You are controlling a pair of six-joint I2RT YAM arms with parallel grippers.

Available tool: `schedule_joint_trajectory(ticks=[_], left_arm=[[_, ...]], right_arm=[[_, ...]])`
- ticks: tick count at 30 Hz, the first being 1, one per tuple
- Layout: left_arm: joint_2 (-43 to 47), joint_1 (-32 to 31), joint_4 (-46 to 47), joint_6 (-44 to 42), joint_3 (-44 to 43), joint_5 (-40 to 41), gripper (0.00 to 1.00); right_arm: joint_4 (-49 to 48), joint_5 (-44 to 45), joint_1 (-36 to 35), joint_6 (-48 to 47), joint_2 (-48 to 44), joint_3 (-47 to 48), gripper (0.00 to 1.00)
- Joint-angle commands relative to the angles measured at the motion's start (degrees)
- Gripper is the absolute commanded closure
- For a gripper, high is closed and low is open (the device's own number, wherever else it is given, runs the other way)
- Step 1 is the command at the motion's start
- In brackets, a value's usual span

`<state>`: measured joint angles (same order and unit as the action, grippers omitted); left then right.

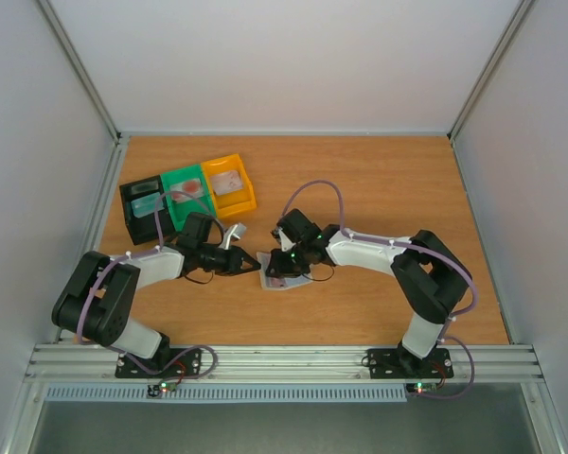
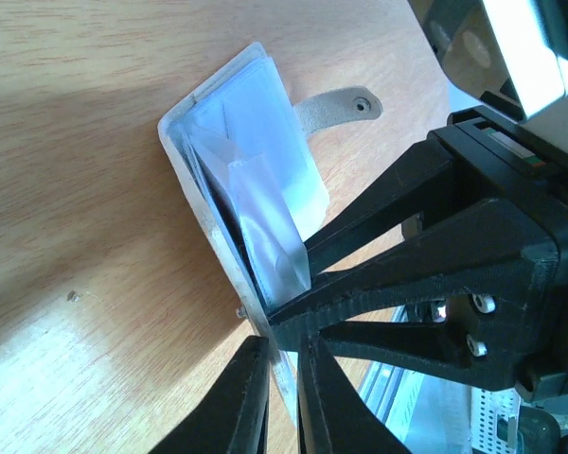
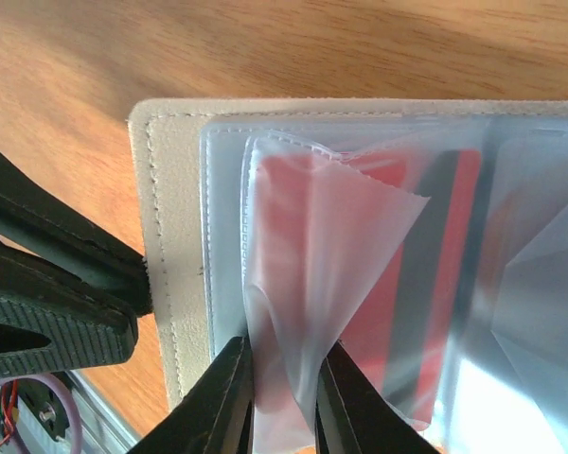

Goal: Take the credit cards out of the card holder

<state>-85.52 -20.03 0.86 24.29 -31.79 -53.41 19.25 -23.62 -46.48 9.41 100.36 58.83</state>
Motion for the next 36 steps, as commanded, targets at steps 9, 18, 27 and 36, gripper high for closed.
schedule_joint_trajectory(ticks=[9,18,27,36], left_arm=[[-1.3,-3.7,2.8,-3.8,-1.7,-1.2,0.7],[-2.3,-4.5,0.6,-4.8,-2.4,2.8,0.75],[-1.4,-4.4,-5.7,-8.6,-2.3,9.4,0.7],[-1.3,-4.5,2.2,-8.8,-0.4,5.8,0.8]], right_arm=[[2.2,0.2,0.4,-0.7,-3.0,1.9,0.95],[0.6,-2.8,1.0,0.3,-4.4,1.6,0.98],[4.1,-1.5,1.4,-0.6,-7.1,1.6,0.98],[-2.1,-6.4,1.8,-0.3,-7.5,-0.8,0.98]])
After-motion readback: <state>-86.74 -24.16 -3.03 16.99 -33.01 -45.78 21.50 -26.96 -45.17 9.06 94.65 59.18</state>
